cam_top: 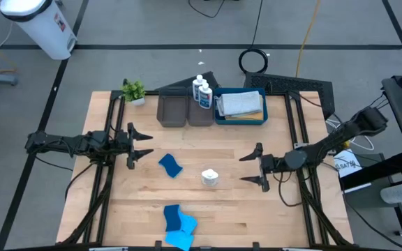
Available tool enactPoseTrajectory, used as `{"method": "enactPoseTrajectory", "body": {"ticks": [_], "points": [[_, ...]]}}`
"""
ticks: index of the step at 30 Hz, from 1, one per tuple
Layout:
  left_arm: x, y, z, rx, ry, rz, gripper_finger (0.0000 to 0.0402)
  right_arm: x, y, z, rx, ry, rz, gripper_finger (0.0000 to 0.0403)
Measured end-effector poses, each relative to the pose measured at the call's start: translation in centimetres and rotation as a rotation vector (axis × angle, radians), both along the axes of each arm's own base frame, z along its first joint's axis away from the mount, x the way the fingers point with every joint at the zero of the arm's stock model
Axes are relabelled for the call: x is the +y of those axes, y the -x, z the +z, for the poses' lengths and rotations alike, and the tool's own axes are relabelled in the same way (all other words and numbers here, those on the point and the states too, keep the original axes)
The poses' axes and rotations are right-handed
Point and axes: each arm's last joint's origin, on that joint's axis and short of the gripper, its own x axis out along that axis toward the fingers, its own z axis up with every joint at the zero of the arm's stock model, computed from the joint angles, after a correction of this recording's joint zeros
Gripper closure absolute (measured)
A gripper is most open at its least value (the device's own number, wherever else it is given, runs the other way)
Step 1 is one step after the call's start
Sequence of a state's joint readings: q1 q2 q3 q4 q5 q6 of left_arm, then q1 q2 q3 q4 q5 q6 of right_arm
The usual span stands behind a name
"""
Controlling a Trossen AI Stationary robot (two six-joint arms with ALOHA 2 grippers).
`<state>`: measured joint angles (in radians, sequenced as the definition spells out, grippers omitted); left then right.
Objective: Pick & Place Kitchen Items
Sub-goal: Put the white plastic restorer bottle into the right black bin
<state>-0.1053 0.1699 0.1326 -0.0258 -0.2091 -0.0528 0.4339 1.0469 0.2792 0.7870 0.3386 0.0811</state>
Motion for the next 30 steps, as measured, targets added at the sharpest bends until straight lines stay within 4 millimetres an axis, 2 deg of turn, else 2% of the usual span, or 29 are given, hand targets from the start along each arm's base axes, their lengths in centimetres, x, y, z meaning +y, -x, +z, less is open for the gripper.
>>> {"method": "enactPoseTrajectory", "body": {"ticks": [20,30], "points": [[0.0,0.0,0.0,-0.001,0.0,0.0,0.0144,2.4,-5.3,1.5,0.023,0.007,-0.003,0.009],[0.0,0.0,0.0,-0.001,0.0,0.0,0.0144,2.0,-6.5,0.8,-0.01,-0.009,-0.036,0.009]]}}
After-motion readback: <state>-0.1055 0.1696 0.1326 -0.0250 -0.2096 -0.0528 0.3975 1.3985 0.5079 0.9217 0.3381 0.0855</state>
